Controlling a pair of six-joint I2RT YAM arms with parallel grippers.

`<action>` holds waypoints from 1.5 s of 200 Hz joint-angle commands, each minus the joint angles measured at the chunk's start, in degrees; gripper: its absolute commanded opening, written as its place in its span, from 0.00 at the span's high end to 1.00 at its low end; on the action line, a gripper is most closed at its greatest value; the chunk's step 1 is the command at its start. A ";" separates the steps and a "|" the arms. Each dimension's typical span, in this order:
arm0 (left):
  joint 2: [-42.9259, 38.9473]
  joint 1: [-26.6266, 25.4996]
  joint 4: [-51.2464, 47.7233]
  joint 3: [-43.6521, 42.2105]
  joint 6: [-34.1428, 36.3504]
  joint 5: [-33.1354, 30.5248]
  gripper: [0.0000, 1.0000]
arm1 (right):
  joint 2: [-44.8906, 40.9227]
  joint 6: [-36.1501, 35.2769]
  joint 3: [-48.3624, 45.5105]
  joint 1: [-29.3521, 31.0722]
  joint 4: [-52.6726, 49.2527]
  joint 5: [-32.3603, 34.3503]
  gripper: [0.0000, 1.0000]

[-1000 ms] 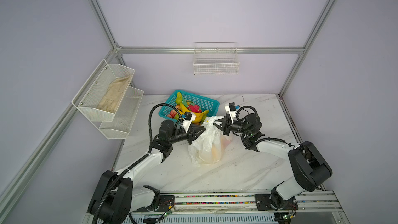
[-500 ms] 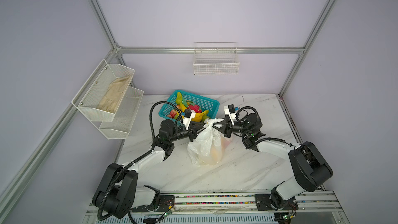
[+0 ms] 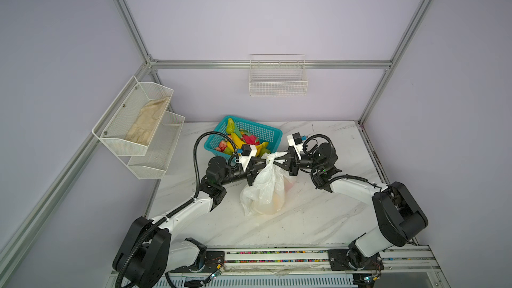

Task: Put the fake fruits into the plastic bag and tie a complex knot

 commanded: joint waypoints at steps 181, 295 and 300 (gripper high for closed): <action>-2.26 -9.21 16.03 -11.35 9.63 -27.83 0.59 | 1.36 -37.78 15.04 -4.24 -49.49 -14.28 1.00; -0.60 -9.23 9.84 -8.16 10.91 -27.12 0.97 | 0.62 -36.84 14.75 -4.22 -48.15 -13.11 1.00; -0.65 -9.21 9.74 -8.16 10.86 -27.03 1.00 | 0.63 -36.86 14.73 -4.25 -48.16 -12.93 1.00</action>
